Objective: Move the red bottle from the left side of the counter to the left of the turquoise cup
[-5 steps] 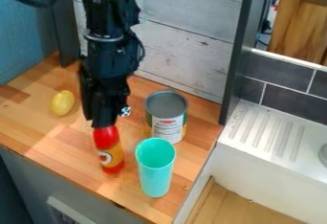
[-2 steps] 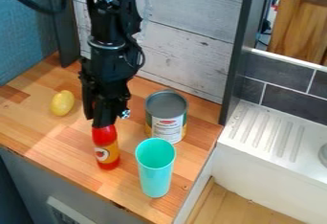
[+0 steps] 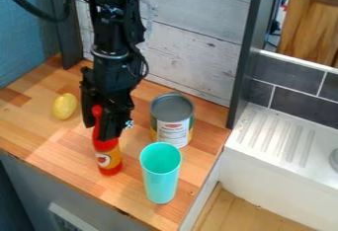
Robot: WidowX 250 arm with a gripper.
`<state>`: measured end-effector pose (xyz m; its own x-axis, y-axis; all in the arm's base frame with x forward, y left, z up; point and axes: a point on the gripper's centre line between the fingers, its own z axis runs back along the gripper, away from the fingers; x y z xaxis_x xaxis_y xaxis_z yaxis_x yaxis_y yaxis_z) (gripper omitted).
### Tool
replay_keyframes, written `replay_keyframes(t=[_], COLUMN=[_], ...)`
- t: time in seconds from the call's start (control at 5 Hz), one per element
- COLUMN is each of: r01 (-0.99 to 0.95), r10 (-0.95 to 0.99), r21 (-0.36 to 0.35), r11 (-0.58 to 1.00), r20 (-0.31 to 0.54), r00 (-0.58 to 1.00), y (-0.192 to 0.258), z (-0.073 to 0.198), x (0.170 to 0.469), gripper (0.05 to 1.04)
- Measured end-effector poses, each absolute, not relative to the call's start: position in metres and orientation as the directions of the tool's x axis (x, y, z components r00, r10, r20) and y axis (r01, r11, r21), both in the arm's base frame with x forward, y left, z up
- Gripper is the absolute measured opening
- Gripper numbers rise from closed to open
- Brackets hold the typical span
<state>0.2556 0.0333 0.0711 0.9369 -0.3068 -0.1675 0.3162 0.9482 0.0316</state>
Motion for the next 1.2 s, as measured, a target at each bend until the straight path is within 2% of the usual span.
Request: replay_keyframes(t=[0.2,0.4,0.6,0.8,1.0,1.2], r01=[0.255,0.164,0.046,-0.045,-0.068,-0.157], r10=[-0.251,-0.163,-0.047,0.044,0.067,0.157], r21=[0.06,0.044,0.052,0.069,0.07,0.015], r11=[0.965,0.986,0.998,0.997,0.995,0.987], r20=[-0.061,-0.01,0.008,0.008,0.006,-0.007], r00=[0.966,0.987,0.999,0.999,0.998,0.988], y=[0.041,0.059,0.103,0.151,0.182,0.182], z=[0.113,0.158,0.183,0.172,0.148,0.12], x=[0.249,0.245,0.236,0.237,0.254,0.266], gripper=[0.98,1.008,1.003,1.001,1.001,1.001])
